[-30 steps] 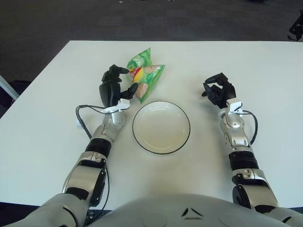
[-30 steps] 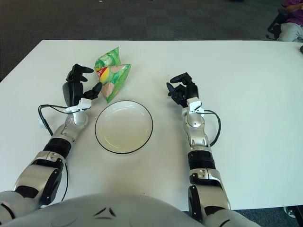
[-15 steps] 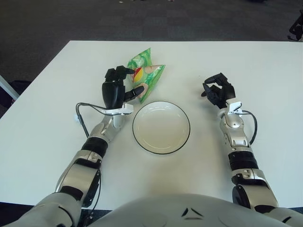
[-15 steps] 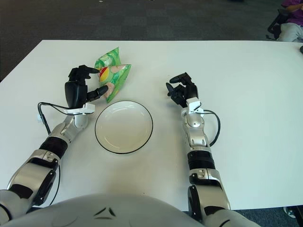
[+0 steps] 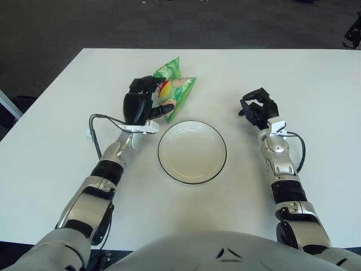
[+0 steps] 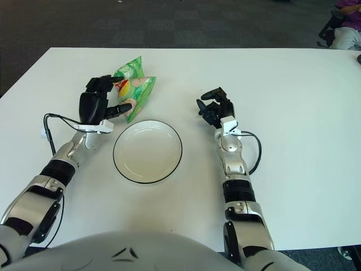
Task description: Put the snack into the plate.
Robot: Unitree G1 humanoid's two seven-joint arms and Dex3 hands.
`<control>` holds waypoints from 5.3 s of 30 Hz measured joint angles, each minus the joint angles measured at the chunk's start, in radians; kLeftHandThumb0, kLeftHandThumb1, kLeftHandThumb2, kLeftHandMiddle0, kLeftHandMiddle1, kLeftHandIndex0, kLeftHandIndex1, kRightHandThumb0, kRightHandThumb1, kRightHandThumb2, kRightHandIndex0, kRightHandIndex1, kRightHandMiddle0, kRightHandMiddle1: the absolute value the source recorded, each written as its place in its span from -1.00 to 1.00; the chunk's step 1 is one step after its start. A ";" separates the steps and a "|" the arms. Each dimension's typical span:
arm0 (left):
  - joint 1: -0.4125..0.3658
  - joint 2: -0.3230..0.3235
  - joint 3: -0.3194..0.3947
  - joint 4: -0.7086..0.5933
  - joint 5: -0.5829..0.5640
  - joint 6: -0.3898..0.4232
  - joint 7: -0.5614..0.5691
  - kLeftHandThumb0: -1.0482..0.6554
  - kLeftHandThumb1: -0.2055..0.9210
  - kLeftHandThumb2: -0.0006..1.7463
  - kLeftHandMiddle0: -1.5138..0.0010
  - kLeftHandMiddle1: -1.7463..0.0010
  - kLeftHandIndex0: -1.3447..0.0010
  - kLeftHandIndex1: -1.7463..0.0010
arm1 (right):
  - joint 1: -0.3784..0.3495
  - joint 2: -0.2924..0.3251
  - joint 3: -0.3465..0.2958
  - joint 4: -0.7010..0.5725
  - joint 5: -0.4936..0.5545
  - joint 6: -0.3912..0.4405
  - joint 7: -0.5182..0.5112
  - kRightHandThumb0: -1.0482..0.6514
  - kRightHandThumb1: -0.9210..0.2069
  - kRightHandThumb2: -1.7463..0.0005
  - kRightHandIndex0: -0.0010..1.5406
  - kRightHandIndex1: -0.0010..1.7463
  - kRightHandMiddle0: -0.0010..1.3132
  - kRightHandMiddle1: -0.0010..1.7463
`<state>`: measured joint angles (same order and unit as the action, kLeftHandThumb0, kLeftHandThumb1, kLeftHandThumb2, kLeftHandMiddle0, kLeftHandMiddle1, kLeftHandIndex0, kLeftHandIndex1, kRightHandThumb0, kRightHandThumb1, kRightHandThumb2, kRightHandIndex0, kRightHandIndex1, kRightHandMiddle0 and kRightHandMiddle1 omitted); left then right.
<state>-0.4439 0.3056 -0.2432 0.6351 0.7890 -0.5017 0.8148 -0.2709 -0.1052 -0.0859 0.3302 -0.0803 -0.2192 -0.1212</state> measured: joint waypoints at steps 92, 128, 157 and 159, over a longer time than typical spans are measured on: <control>-0.282 -0.065 -0.135 0.086 0.005 0.325 -0.388 -0.91 1.00 -0.47 0.58 0.99 0.44 0.93 | 0.000 0.000 0.021 -0.001 -0.028 0.016 -0.029 0.22 -0.98 0.82 -0.06 0.40 -0.29 0.42; -0.406 -0.072 -0.223 0.437 -0.034 0.257 -0.299 -0.90 1.00 -0.47 0.48 0.97 0.39 0.94 | 0.006 -0.002 0.022 -0.025 -0.028 0.044 -0.028 0.22 -0.99 0.84 -0.05 0.38 -0.29 0.43; -0.401 -0.115 -0.206 0.476 -0.145 0.180 -0.424 -0.39 0.98 -0.96 0.53 -0.12 0.04 0.74 | 0.007 -0.003 0.025 -0.026 -0.028 0.051 -0.027 0.22 -1.00 0.85 -0.05 0.39 -0.29 0.42; -0.413 -0.115 -0.217 0.494 -0.136 0.182 -0.410 -0.31 0.97 -0.98 0.59 -0.27 0.11 0.57 | 0.007 -0.003 0.025 -0.026 -0.028 0.051 -0.027 0.22 -1.00 0.85 -0.05 0.39 -0.29 0.42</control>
<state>-0.8566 0.1905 -0.4603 1.1295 0.6531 -0.3201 0.4052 -0.2642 -0.1080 -0.0605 0.3046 -0.1085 -0.1680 -0.1487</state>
